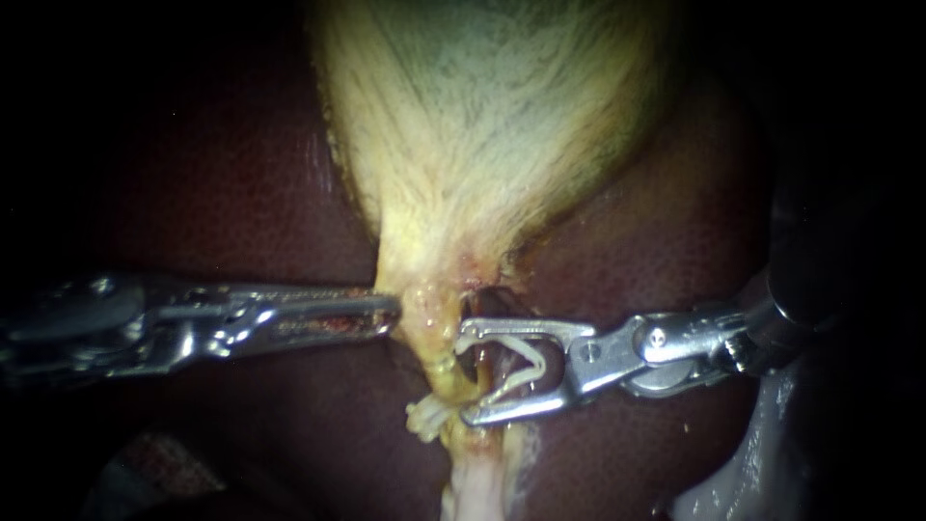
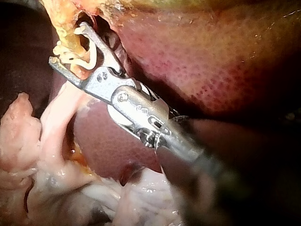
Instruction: Clipping third clip left tube
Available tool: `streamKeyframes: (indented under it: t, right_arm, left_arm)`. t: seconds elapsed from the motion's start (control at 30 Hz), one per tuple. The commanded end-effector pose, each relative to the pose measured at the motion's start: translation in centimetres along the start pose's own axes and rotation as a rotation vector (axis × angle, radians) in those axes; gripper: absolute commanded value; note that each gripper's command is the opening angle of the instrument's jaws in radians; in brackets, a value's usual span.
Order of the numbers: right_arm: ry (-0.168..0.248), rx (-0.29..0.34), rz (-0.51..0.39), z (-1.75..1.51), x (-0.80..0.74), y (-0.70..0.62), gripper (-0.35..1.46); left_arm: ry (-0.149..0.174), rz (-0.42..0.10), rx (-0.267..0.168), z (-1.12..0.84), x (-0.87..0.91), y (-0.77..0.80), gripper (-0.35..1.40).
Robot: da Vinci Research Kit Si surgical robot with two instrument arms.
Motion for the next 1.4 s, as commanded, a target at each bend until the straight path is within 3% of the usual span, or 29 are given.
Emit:
streamKeyframes:
  t: [0.03,0.2,0.47,0.57,0.7,0.93,1.23,1.4]
  right_arm:
    - [0.000,-0.001,0.000,0.03,-0.01,-0.01,0.60]
    - [-0.002,0.021,0.007,0.24,-0.01,-0.04,0.60]
    - [-0.006,0.111,0.015,0.45,0.11,-0.28,0.59]
    - [-0.008,0.136,0.012,0.49,0.14,-0.31,0.58]
    - [-0.013,0.175,0.007,0.54,0.17,-0.27,0.58]
    - [0.002,0.171,0.007,0.57,0.28,-0.20,0.57]
    - [0.037,0.131,-0.003,0.32,0.77,-0.01,0.54]
    - [0.042,0.115,-0.009,0.28,0.83,0.03,0.54]
  left_arm:
    - [0.000,-0.001,-0.002,0.00,0.00,-0.01,-0.35]
    - [0.000,0.005,-0.003,0.01,-0.01,-0.04,-0.35]
    - [0.000,0.004,-0.004,0.03,-0.02,-0.04,-0.35]
    - [0.000,0.004,-0.004,0.03,-0.02,-0.04,-0.35]
    - [-0.001,0.004,-0.005,0.04,-0.02,-0.05,-0.35]
    - [-0.001,0.004,-0.006,0.05,-0.02,-0.05,-0.35]
    - [-0.002,0.004,-0.007,0.07,-0.01,-0.06,-0.35]
    - [-0.002,0.004,-0.007,0.08,-0.01,-0.06,-0.35]
